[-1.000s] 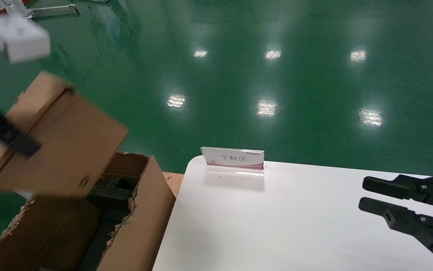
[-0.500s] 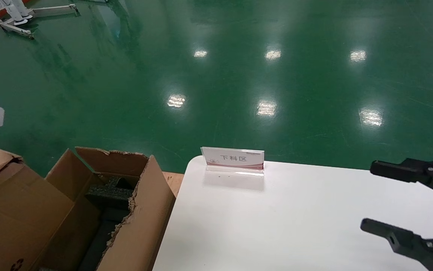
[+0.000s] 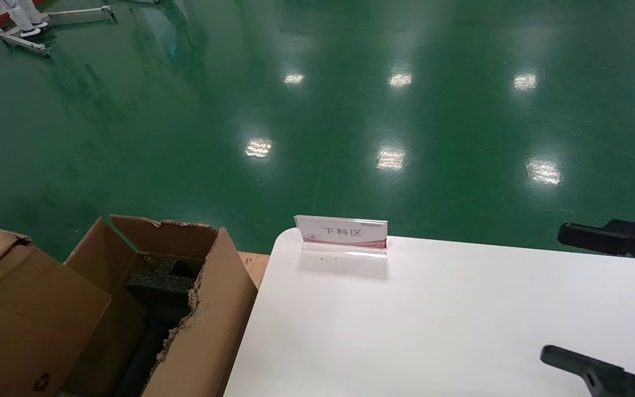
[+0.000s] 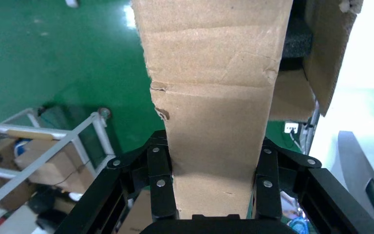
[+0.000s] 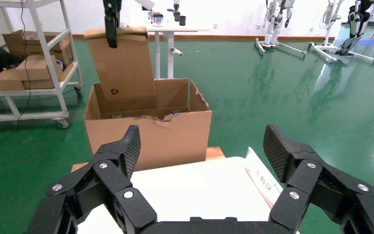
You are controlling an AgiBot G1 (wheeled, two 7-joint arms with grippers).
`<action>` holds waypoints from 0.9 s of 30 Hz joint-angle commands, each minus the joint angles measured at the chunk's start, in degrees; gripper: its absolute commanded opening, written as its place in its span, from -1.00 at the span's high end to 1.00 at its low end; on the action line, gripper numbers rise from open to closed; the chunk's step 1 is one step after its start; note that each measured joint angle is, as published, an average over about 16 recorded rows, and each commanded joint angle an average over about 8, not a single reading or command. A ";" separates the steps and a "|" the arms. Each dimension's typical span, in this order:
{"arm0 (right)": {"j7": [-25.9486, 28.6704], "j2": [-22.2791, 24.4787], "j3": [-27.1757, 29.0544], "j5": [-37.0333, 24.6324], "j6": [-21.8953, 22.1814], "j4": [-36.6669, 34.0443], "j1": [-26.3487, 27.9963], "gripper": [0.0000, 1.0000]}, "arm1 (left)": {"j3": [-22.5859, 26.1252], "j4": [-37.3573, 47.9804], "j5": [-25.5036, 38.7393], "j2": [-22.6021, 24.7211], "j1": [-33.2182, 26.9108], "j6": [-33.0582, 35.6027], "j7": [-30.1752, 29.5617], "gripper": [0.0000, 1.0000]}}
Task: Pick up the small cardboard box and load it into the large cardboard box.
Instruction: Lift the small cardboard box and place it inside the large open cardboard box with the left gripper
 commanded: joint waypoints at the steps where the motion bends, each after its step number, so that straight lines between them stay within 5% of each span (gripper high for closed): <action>1: 0.00 0.00 0.00 0.00 0.00 0.00 0.00 -1.00 | 0.19 0.06 0.86 -1.38 0.48 -0.81 0.15 1.00; 14: 0.00 0.00 0.00 0.00 0.00 0.00 0.00 -1.00 | 0.51 0.05 5.70 -9.32 7.40 -10.49 -0.56 1.00; 27: 0.00 0.00 0.00 0.00 0.00 0.00 0.00 -1.00 | 0.55 0.78 7.54 -12.02 12.71 -15.54 -1.21 1.00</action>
